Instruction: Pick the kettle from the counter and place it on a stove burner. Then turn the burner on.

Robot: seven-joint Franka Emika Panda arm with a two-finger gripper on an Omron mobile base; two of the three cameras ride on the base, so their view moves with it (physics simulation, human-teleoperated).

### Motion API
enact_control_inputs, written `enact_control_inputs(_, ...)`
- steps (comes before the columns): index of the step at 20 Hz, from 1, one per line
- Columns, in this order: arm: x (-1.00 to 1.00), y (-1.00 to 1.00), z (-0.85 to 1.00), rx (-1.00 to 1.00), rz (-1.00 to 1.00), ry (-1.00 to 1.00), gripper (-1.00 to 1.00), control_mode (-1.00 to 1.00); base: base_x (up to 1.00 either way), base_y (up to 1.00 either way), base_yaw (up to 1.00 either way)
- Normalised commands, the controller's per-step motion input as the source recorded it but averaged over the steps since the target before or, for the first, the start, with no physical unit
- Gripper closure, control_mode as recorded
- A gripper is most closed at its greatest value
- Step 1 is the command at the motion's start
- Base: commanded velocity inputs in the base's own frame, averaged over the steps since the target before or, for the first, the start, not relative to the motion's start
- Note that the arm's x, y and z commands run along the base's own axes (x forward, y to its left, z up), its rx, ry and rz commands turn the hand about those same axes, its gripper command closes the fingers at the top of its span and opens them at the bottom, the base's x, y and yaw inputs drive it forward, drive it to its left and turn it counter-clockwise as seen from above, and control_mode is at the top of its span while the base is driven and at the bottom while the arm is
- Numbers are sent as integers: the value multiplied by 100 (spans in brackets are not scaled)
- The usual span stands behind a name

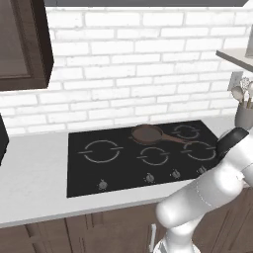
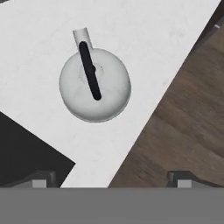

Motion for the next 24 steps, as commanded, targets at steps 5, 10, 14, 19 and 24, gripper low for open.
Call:
enact_control_inputs(5, 14, -56, -31, -5, 3, 1, -100, -100, 0, 0, 0)
enact_control_inputs(10, 26, -18, -10, 0, 2, 0, -100, -100, 0, 0, 0)
enact_control_inputs(14, 34, 0, -4, 0, 0, 1, -100, -100, 0, 0, 0)
enact_control_inputs(19, 18, -2, -31, -3, 0, 5, -100, -100, 0, 0, 0)
enact_control_inputs(24, 5, -8, -47, -7, 0, 5, -100, -100, 0, 0, 0)
